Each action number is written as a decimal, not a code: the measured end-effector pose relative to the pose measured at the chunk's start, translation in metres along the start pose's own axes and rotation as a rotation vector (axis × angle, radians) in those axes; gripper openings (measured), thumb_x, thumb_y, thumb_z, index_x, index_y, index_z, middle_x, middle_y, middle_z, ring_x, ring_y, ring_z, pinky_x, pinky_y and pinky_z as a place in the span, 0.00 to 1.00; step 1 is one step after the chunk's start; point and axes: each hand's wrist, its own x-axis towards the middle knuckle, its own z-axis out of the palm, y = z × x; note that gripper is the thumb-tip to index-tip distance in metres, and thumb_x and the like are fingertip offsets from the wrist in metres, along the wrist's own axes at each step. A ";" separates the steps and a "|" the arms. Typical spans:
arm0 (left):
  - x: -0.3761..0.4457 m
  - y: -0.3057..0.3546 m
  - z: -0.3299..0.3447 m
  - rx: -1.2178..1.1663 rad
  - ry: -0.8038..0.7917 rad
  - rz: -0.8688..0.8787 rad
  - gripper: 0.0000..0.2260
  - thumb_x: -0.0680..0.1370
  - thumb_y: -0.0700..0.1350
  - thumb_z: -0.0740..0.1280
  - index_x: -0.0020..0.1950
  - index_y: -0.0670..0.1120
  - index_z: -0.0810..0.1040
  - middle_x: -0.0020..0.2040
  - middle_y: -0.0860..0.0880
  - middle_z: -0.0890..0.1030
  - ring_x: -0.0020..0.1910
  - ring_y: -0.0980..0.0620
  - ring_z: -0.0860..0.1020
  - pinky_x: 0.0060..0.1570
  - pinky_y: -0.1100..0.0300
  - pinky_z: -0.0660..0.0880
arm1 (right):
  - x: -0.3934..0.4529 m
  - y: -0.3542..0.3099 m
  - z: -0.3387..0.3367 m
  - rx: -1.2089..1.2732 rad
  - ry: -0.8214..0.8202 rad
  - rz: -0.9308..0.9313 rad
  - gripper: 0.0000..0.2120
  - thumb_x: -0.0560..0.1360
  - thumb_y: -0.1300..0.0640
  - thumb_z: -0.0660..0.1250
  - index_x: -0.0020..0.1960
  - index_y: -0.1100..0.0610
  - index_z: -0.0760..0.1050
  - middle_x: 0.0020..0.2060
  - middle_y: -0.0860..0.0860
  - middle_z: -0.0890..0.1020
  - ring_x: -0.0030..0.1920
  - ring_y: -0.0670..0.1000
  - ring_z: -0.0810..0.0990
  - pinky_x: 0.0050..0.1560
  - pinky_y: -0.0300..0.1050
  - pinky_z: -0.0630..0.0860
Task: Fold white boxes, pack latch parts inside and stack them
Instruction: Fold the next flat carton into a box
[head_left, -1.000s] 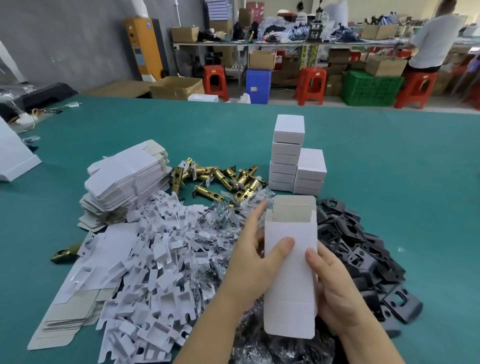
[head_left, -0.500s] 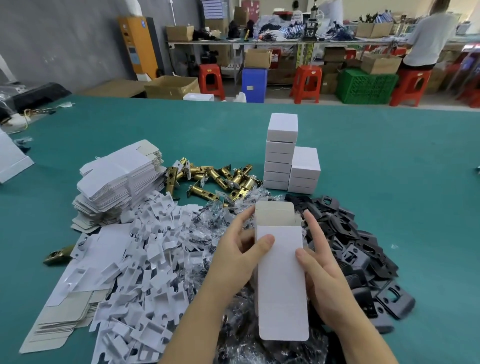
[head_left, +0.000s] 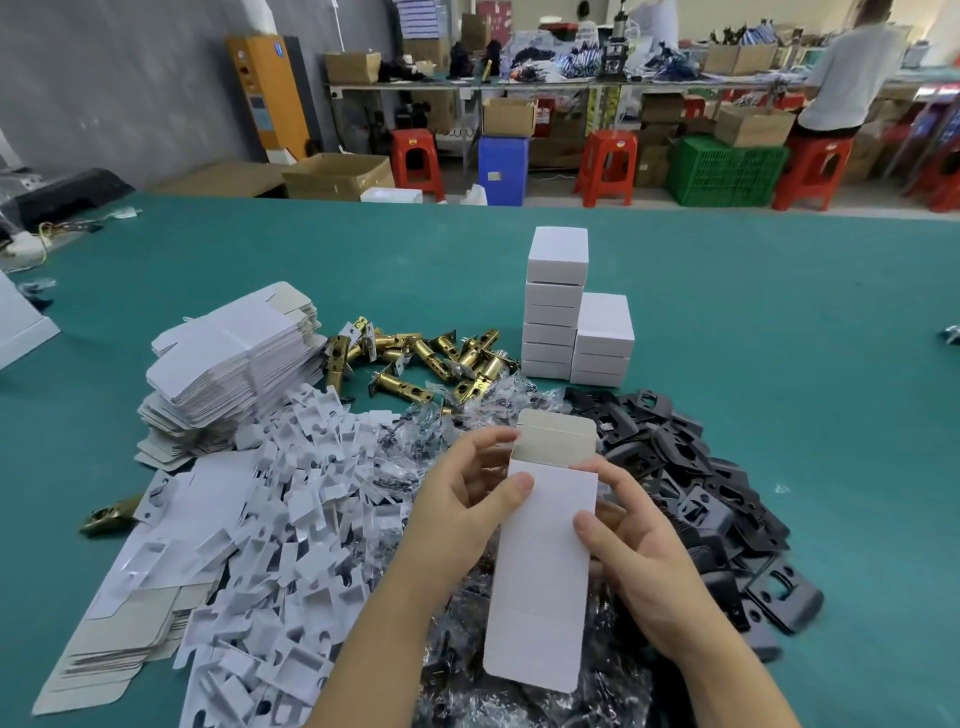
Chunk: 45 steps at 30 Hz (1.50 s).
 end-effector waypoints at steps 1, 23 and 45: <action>0.000 0.001 -0.001 0.008 -0.007 -0.007 0.16 0.74 0.51 0.74 0.62 0.59 0.81 0.55 0.52 0.85 0.53 0.53 0.84 0.45 0.56 0.82 | 0.000 0.000 0.000 0.002 0.001 0.001 0.15 0.78 0.59 0.71 0.62 0.46 0.78 0.54 0.58 0.85 0.53 0.58 0.85 0.45 0.51 0.84; -0.002 0.005 -0.005 0.122 -0.036 -0.031 0.05 0.76 0.48 0.73 0.47 0.52 0.88 0.53 0.53 0.85 0.51 0.47 0.82 0.49 0.53 0.81 | 0.006 0.007 -0.007 0.035 0.123 -0.064 0.13 0.71 0.54 0.73 0.54 0.56 0.87 0.60 0.48 0.84 0.54 0.51 0.86 0.42 0.44 0.84; -0.003 0.003 -0.005 0.234 -0.046 0.003 0.09 0.79 0.42 0.73 0.48 0.57 0.87 0.45 0.52 0.85 0.37 0.57 0.82 0.35 0.65 0.77 | 0.004 0.003 -0.007 -0.040 0.168 -0.063 0.11 0.72 0.55 0.73 0.54 0.53 0.85 0.48 0.57 0.86 0.43 0.55 0.86 0.38 0.50 0.85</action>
